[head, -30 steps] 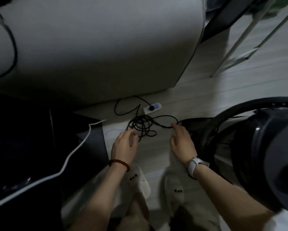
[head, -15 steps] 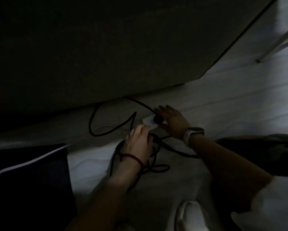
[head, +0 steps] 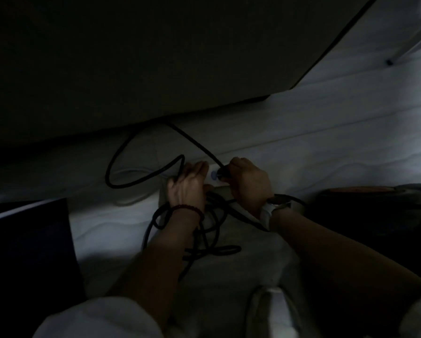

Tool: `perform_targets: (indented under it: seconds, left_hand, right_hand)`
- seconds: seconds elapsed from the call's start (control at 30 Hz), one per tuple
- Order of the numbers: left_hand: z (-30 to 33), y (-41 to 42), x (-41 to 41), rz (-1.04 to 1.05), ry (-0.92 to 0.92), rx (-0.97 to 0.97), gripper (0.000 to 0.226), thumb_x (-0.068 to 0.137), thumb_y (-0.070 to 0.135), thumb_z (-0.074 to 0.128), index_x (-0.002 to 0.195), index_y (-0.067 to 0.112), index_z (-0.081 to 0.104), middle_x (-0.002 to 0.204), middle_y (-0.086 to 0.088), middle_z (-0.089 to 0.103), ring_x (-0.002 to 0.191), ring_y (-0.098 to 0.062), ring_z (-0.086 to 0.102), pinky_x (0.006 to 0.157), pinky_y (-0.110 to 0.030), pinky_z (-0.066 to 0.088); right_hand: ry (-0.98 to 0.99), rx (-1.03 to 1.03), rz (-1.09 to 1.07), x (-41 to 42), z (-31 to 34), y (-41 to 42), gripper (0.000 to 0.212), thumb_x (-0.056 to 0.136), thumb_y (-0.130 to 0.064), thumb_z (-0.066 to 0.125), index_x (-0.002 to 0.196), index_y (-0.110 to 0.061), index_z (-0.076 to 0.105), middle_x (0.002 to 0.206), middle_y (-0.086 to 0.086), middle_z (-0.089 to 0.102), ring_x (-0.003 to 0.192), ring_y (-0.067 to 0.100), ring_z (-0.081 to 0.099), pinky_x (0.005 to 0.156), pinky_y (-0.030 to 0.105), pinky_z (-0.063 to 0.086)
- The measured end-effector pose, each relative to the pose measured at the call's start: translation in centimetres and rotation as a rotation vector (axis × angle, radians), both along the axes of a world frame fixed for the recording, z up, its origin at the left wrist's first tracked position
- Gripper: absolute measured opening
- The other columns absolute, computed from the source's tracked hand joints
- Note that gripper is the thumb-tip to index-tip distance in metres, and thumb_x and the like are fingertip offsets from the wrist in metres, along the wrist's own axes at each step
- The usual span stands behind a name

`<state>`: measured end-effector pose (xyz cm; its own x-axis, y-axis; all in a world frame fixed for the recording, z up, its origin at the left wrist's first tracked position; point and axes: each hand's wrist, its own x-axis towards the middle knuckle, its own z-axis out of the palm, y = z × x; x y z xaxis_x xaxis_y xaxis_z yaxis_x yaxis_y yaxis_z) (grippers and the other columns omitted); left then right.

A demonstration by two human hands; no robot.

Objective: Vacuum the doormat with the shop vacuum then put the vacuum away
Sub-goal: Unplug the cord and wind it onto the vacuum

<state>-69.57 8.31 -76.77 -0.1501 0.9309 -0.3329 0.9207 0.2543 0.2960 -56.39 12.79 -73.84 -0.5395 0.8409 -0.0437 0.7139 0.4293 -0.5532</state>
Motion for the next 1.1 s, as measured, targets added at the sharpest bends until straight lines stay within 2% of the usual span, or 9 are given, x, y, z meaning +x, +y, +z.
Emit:
perform_targets:
  seconds: [0.1, 0.23, 0.47, 0.6, 0.67, 0.8, 0.93, 1.0, 1.1]
  left_hand:
    - [0.4, 0.9, -0.3, 0.015, 0.014, 0.068, 0.026, 0.070, 0.029, 0.065, 0.094, 0.018, 0.069, 0.088, 0.000, 0.070, 0.081, -0.015, 0.068, 0.058, -0.026, 0.050]
    - [1.7, -1.2, 0.2, 0.002, -0.174, -0.132, 0.043, 0.089, 0.020, 0.058, 0.130, 0.010, 0.051, 0.131, -0.010, 0.054, 0.127, -0.026, 0.044, 0.094, -0.037, 0.043]
    - [14.0, -6.4, 0.8, 0.448, -0.181, 0.336, 0.039, 0.081, 0.028, 0.059, 0.115, 0.010, 0.050, 0.119, -0.018, 0.052, 0.112, -0.028, 0.043, 0.093, -0.037, 0.034]
    - [15.7, -5.9, -1.4, 0.123, -0.186, -0.471, 0.075, 0.091, 0.033, 0.052, 0.148, 0.022, 0.005, 0.155, -0.004, 0.017, 0.143, -0.020, 0.014, 0.115, -0.044, 0.008]
    - [16.6, -5.7, -1.4, 0.087, -0.319, -0.640, 0.063, 0.093, 0.030, 0.051, 0.147, 0.018, 0.019, 0.148, -0.007, 0.035, 0.134, -0.023, 0.034, 0.114, -0.041, 0.021]
    - [23.6, -5.1, 1.7, 0.795, -1.049, -0.540, 0.033, 0.096, 0.038, 0.043, 0.112, 0.011, 0.054, 0.100, -0.002, 0.057, 0.094, -0.020, 0.051, 0.073, -0.022, 0.040]
    - [34.0, -3.3, 3.5, 1.336, -1.785, -0.500, 0.056, 0.096, 0.051, 0.026, 0.092, 0.003, 0.054, 0.074, -0.008, 0.066, 0.075, -0.017, 0.059, 0.072, -0.026, 0.050]
    - [38.9, -2.8, 3.3, 1.382, -1.800, -0.337, 0.034, 0.101, 0.029, 0.030, 0.083, 0.008, 0.048, 0.045, 0.004, 0.052, 0.039, -0.005, 0.046, 0.037, -0.013, 0.039]
    - [44.3, -3.7, 2.8, 1.082, -1.577, -0.299, 0.022, 0.101, 0.015, 0.031, 0.090, 0.015, 0.050, 0.041, 0.009, 0.040, 0.028, -0.001, 0.027, 0.029, -0.011, 0.020]
  right_hand:
    - [0.113, 0.011, -0.013, -1.0, 3.8, 1.3, 0.024, 0.075, -0.022, 0.052, 0.072, -0.001, 0.062, 0.073, 0.016, 0.060, 0.071, 0.023, 0.054, 0.048, 0.027, 0.040]
    - [0.174, -0.111, -0.216, 1.0, 6.8, 2.3, 0.025, 0.081, -0.018, 0.053, 0.089, 0.003, 0.065, 0.087, 0.022, 0.055, 0.076, 0.038, 0.057, 0.063, 0.047, 0.052]
    - [0.344, -0.137, -0.473, 4.1, 14.6, -6.7, 0.022, 0.087, -0.018, 0.053, 0.093, -0.003, 0.067, 0.091, 0.001, 0.052, 0.086, 0.021, 0.057, 0.082, 0.026, 0.049]
    - [0.268, -0.064, -0.587, 5.4, 20.5, -10.6, 0.027, 0.086, -0.019, 0.050, 0.095, 0.000, 0.066, 0.095, -0.002, 0.049, 0.090, 0.014, 0.050, 0.086, 0.003, 0.033]
    - [0.248, -0.009, -0.580, 5.9, 23.8, -11.8, 0.026, 0.087, -0.019, 0.049, 0.098, -0.001, 0.064, 0.099, -0.001, 0.049, 0.093, 0.014, 0.048, 0.088, 0.005, 0.033]
    - [0.255, 0.119, -0.420, 6.9, 30.3, -13.0, 0.017, 0.095, -0.022, 0.044, 0.104, -0.012, 0.054, 0.104, 0.000, 0.048, 0.099, 0.011, 0.043, 0.093, 0.012, 0.031]
    - [0.129, 0.057, -0.233, 8.0, 35.3, -16.1, 0.015, 0.092, -0.019, 0.048, 0.105, -0.015, 0.055, 0.105, 0.000, 0.050, 0.096, 0.021, 0.045, 0.091, 0.015, 0.032]
    - [0.066, -0.080, -0.186, 9.0, 37.3, -18.3, 0.019, 0.093, -0.027, 0.046, 0.107, -0.018, 0.056, 0.103, -0.001, 0.053, 0.094, 0.020, 0.048, 0.086, 0.021, 0.040]
    - [0.061, -0.519, -0.305, 9.6, 40.5, -20.7, 0.033, 0.093, -0.014, 0.043, 0.123, -0.020, 0.056, 0.120, 0.004, 0.059, 0.113, 0.023, 0.053, 0.097, 0.030, 0.043]
